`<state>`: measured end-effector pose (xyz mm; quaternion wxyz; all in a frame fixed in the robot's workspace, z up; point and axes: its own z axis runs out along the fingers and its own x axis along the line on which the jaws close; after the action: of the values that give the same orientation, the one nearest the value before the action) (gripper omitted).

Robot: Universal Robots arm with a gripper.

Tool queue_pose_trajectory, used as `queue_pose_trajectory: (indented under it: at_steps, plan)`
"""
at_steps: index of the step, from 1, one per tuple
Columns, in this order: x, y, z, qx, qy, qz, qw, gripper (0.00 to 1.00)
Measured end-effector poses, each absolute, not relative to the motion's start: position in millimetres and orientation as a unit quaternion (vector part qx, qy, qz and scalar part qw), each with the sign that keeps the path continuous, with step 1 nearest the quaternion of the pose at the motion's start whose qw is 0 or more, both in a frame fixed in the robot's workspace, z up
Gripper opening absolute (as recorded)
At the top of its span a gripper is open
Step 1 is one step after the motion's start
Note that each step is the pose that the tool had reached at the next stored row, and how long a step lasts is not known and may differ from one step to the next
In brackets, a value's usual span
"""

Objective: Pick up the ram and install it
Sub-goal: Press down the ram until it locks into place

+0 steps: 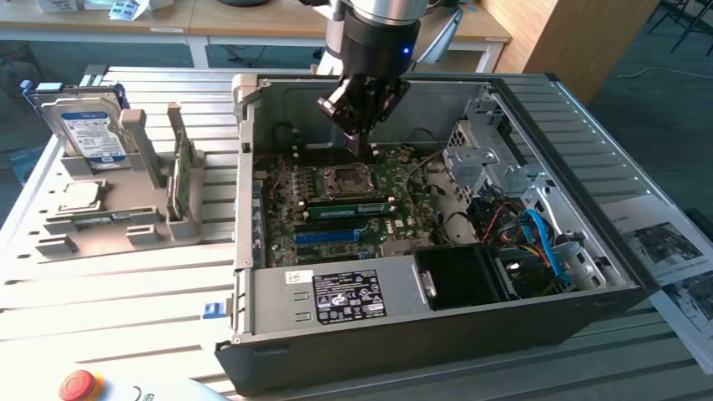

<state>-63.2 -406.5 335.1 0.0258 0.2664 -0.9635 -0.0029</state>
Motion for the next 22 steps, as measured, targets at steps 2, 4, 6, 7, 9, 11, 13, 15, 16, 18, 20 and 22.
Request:
queue_pose_trajectory:
  at_steps: [2, 4, 6, 7, 9, 11, 13, 15, 16, 18, 20, 22]
  plan:
    - [-63.2, -406.5, 335.1, 0.254, -0.967, -0.003, 0.026, 0.10]
    - [-63.2, -406.5, 335.1, 0.242, -0.970, -0.004, 0.026, 0.10]
    - [-63.2, -406.5, 335.1, 0.229, -0.973, -0.004, 0.026, 0.10]
    - [-63.3, -406.5, 335.1, 0.223, -0.975, -0.004, 0.026, 0.10]
    - [-63.2, -406.5, 335.1, 0.210, -0.977, -0.004, 0.026, 0.10]
    - [-63.2, -406.5, 335.1, 0.198, -0.980, -0.005, 0.026, 0.10]
    - [-63.2, -406.5, 335.1, 0.185, -0.982, -0.005, 0.025, 0.10]
    - [-63.2, -406.5, 335.1, 0.172, -0.985, -0.005, 0.025, 0.10]
    - [-63.2, -406.5, 335.1, 0.166, -0.986, -0.006, 0.025, 0.10]
    - [-63.2, -406.5, 335.1, 0.153, -0.988, -0.006, 0.025, 0.10]
    - [-63.2, -406.5, 335.1, 0.140, -0.990, -0.006, 0.025, 0.10]
    - [-63.2, -406.5, 335.1, 0.127, -0.992, -0.007, 0.025, 0.10]
